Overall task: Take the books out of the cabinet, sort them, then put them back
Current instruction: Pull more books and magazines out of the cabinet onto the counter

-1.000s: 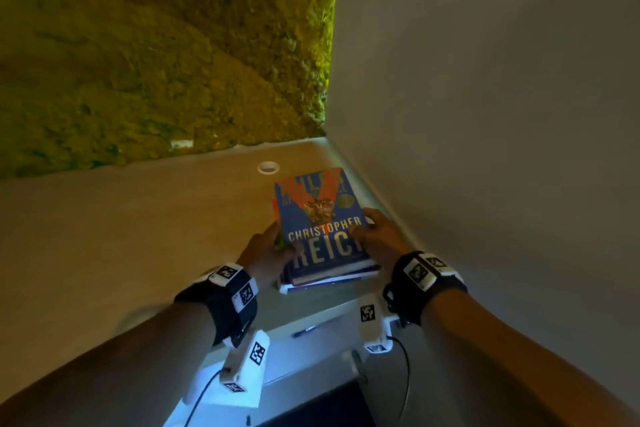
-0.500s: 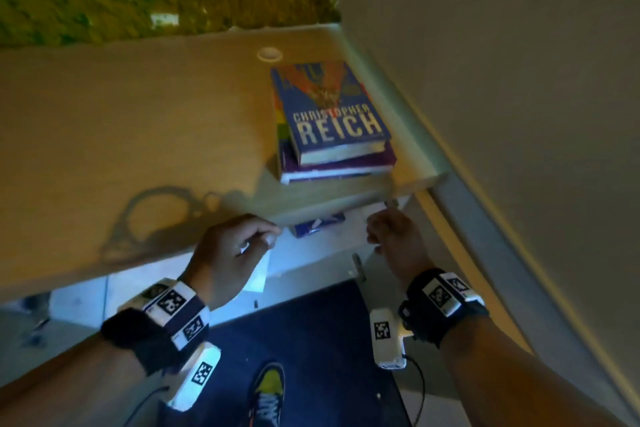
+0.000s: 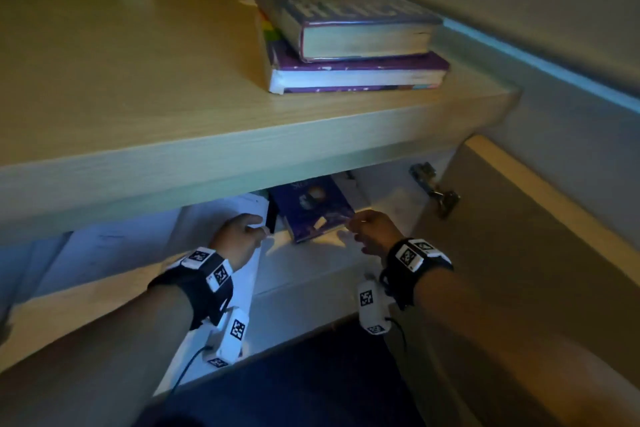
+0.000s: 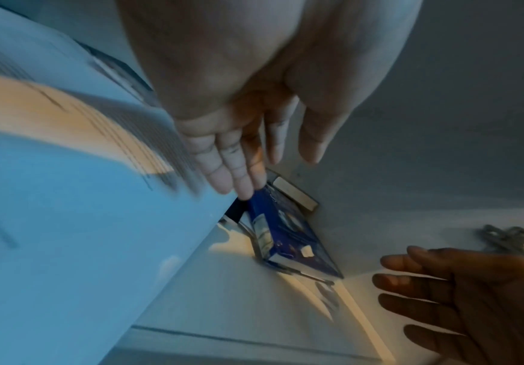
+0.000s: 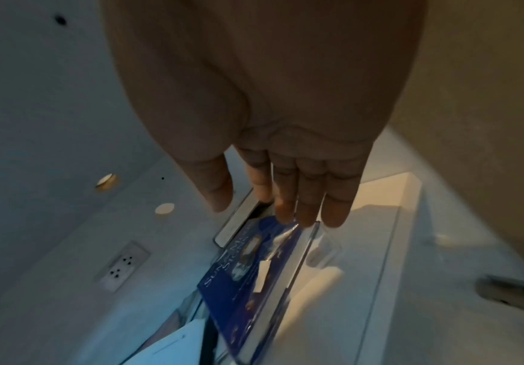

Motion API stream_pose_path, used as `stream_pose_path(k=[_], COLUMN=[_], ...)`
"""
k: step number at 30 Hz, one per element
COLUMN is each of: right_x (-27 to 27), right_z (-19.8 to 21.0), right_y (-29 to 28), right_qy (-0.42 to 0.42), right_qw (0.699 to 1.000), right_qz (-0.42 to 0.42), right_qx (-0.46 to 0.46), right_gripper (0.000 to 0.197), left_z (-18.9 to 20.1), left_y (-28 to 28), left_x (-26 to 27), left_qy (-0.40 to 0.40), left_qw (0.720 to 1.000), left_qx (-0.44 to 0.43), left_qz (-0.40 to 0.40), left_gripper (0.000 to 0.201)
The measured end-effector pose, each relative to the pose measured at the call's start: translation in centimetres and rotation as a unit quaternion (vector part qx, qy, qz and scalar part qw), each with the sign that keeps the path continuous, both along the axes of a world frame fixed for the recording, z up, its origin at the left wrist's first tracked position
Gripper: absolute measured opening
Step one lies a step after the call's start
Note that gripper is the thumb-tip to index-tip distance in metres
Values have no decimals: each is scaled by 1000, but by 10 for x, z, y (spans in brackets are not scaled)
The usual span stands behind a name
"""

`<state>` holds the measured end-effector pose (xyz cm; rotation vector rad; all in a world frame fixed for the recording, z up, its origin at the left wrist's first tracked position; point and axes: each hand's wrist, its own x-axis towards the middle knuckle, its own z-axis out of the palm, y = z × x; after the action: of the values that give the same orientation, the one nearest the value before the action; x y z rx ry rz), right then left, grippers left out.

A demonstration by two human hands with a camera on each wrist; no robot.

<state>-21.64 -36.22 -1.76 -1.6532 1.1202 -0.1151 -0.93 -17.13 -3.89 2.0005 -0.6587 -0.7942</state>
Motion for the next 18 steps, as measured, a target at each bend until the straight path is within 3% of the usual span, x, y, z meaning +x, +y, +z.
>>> stream_pose_path(k=[1,3,5,7,9,11,13,15,18], right_x=[9,26,41,56,70,80,79,72,60], right_z=[-9,-20,-31,-43,-59,-76,-93,-93,-89], right_y=[-8,-21,-32,-42,-50,-60,-72,-72,-77], right_qy=[20,30,30,43,51,78,135,115,38], right_qw=[997,992,990,990,987,980,969,975,993], right_qz=[6,10,10,18,47,52,58,80,69], right_qx=[-76,-118,-138,-135,-141,-176,-201,-171,-89], right_gripper=[18,42,59,54,47,57,68,77,56], left_z=[-10,-26,-42,-53,-58,-63,-70,-66,-66], left_y=[-10,-27,-43,-57,-69,-81,-93,-96,-93], left_x=[5,9,7,4,1,-5,-11,-20,-29], left_qy=[-3,-2,13,36,113,166,143,137,150], left_qw=[1000,999,999,998,993,983,978,977,975], left_qx=[10,33,51,46,5,-51,-70,-52,-31], left_qz=[2,-2,2,20,21,65,131,154,162], left_gripper=[30,7,19,19,18,11,6,17,38])
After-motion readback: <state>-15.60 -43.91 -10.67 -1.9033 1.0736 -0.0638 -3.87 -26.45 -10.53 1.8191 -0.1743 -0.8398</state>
